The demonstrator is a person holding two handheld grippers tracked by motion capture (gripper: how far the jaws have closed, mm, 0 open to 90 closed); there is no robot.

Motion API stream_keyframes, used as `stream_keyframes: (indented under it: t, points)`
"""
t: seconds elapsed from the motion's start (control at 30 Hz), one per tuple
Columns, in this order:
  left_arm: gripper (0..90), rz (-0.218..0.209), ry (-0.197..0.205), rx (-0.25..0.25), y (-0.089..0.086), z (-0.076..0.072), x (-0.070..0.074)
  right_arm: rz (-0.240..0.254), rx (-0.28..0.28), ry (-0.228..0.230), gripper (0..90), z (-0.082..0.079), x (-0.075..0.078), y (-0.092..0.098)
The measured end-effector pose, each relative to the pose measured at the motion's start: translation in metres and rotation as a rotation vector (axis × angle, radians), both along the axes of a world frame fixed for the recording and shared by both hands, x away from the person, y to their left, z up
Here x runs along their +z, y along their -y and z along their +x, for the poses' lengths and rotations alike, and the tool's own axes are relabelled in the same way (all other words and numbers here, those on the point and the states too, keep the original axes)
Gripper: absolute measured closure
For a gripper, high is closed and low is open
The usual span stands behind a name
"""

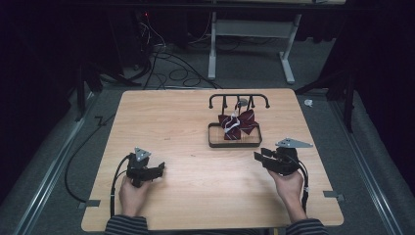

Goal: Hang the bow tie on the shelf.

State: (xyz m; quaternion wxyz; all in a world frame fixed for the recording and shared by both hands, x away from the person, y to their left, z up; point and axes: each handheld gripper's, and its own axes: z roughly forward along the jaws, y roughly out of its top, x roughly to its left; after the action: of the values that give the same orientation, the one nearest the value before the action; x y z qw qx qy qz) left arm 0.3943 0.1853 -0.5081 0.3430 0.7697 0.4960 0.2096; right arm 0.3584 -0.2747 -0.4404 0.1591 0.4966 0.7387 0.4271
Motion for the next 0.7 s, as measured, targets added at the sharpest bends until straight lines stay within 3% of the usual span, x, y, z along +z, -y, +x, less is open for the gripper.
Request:
stream_keyframes:
  t: [0.3,0.7]
  points:
    - [21.9,0.0,0.0,0.0,0.0,0.0,0.0,0.007,0.004,-0.031,61.5,0.003,-0.012,-0.002]
    - [21.9,0.0,0.0,-0.002,0.0,0.0,0.0,-0.034,0.002,-0.045,61.6,0.006,-0.024,-0.009]
